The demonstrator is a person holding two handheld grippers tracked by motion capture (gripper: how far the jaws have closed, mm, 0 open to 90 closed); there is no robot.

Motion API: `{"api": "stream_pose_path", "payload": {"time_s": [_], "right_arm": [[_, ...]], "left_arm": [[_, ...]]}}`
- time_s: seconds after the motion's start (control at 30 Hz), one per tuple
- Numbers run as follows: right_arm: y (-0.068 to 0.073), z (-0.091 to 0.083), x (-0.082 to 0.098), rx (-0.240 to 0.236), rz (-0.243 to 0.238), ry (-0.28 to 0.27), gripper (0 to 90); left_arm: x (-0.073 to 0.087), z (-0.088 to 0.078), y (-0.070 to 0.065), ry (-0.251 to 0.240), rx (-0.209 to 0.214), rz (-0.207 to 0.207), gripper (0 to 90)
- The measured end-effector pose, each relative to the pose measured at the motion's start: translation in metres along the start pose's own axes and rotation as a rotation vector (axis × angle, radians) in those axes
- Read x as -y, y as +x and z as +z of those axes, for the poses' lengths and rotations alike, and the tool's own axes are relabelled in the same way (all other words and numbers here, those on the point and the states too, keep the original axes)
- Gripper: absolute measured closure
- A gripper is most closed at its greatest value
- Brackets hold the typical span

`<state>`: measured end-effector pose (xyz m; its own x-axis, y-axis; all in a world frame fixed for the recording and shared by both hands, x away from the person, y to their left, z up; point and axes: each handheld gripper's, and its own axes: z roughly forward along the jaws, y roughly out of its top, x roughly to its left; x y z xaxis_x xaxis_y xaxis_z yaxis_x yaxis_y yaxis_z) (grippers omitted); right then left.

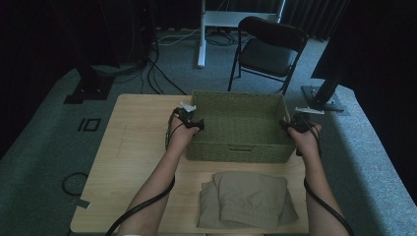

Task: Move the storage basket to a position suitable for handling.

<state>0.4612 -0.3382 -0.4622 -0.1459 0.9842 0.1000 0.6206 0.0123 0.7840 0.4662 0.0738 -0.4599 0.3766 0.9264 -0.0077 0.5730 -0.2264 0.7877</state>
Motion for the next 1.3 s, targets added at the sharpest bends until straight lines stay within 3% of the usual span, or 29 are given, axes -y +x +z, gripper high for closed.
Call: {"api": "stream_pose_path", "payload": {"time_s": [0.07, 0.13, 0.23, 0.33, 0.5, 0.53, 0.57, 0.63, 0.7, 0.77, 0.83, 0.97, 1.1, 1.3], "right_arm": [[0.0, -0.004, -0.002, -0.015, 0.029, 0.0, 46.3], [0.001, -0.01, -0.005, -0.015, 0.036, -0.029, 37.3], [0.002, -0.014, -0.007, -0.034, 0.031, -0.043, 32.2], [0.006, -0.019, -0.009, -0.051, -0.033, -0.073, 28.2], [0.011, -0.024, -0.009, -0.083, -0.012, -0.116, 21.5], [0.012, -0.025, -0.008, -0.083, -0.016, -0.131, 20.8], [0.014, -0.028, -0.007, -0.096, -0.052, -0.139, 18.1], [0.016, -0.03, -0.005, -0.092, -0.084, -0.146, 18.8], [0.018, -0.032, -0.003, -0.098, -0.111, -0.098, 18.6], [0.02, -0.033, -0.001, -0.105, -0.132, -0.099, 18.1], [0.022, -0.036, 0.002, -0.11, -0.156, -0.101, 16.1], [0.026, -0.041, 0.008, -0.114, -0.166, -0.118, 15.2], [0.027, -0.045, 0.012, -0.126, -0.179, -0.135, 15.1], [0.032, -0.063, 0.018, -0.155, -0.203, -0.162, 15.2]], "left_arm": [[-0.002, -0.005, 0.001, -0.007, 0.014, -0.012, 28.3], [-0.003, -0.01, 0.002, -0.011, 0.015, 0.002, 27.7], [-0.004, -0.018, 0.004, -0.026, 0.026, 0.007, 26.2], [-0.003, -0.024, 0.007, -0.036, 0.036, 0.01, 24.7], [0.0, -0.034, 0.01, -0.048, 0.052, 0.014, 21.0], [0.002, -0.039, 0.011, -0.055, 0.063, 0.018, 21.0], [0.003, -0.041, 0.012, -0.057, 0.066, 0.014, 21.0], [0.005, -0.044, 0.012, -0.06, 0.079, 0.019, 20.6], [0.007, -0.049, 0.013, -0.061, 0.094, 0.026, 20.5], [0.01, -0.053, 0.014, -0.061, 0.105, 0.04, 18.5], [0.012, -0.056, 0.014, -0.063, 0.116, 0.022, 18.5], [0.014, -0.062, 0.014, -0.065, 0.154, 0.022, 18.5], [0.015, -0.066, 0.014, -0.076, 0.163, 0.032, 18.5], [0.02, -0.079, 0.004, -0.129, 0.213, 0.049, 18.5]]}}
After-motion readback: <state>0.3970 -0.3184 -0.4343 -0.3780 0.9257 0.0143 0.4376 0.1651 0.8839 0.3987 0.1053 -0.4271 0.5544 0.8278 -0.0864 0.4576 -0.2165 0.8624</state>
